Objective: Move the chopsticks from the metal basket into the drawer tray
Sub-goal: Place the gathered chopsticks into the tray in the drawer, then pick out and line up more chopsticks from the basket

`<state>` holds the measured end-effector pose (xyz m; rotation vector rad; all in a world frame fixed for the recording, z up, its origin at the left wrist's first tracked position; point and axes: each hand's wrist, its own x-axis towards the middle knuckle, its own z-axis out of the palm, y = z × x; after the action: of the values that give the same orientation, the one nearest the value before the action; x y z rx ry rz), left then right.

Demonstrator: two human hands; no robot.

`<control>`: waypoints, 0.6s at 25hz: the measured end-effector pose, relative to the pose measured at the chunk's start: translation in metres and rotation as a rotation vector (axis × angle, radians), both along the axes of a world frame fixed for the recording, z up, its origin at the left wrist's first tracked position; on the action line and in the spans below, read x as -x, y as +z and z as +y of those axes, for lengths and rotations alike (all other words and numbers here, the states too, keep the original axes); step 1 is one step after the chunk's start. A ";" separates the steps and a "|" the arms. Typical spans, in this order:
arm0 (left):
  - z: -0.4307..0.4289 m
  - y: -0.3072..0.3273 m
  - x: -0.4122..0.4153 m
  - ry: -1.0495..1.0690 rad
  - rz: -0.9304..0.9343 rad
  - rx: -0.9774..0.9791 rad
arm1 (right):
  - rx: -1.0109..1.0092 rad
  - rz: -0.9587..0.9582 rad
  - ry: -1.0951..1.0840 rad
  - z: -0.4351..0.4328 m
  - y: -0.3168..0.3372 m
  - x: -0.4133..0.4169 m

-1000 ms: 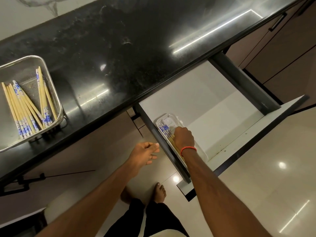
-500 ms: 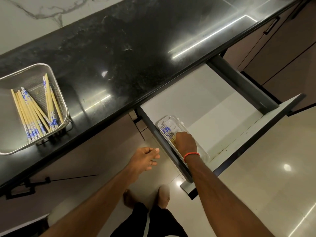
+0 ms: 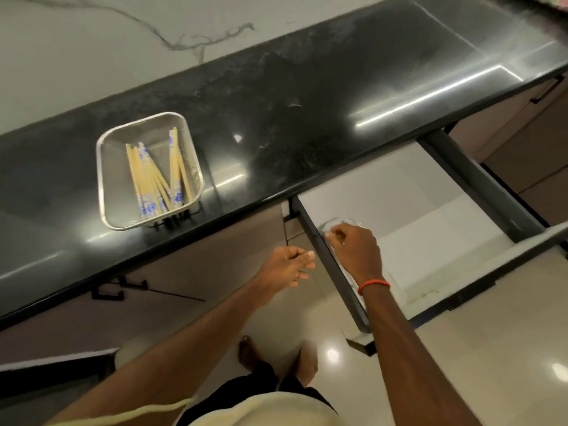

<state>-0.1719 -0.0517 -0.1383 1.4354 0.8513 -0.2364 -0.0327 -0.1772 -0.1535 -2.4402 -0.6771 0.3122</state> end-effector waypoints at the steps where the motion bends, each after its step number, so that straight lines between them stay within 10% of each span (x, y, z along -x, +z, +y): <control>1: 0.006 0.012 0.005 0.012 -0.023 -0.026 | -0.063 0.018 0.026 0.011 0.012 0.005; 15: 0.145 0.116 0.095 0.471 -0.257 -0.166 | -0.365 -0.009 0.475 0.203 0.131 0.068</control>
<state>-0.2674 0.0933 -0.0218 1.3375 0.9826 0.3740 -0.1006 0.0259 -0.0223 -1.9182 -1.2037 0.3263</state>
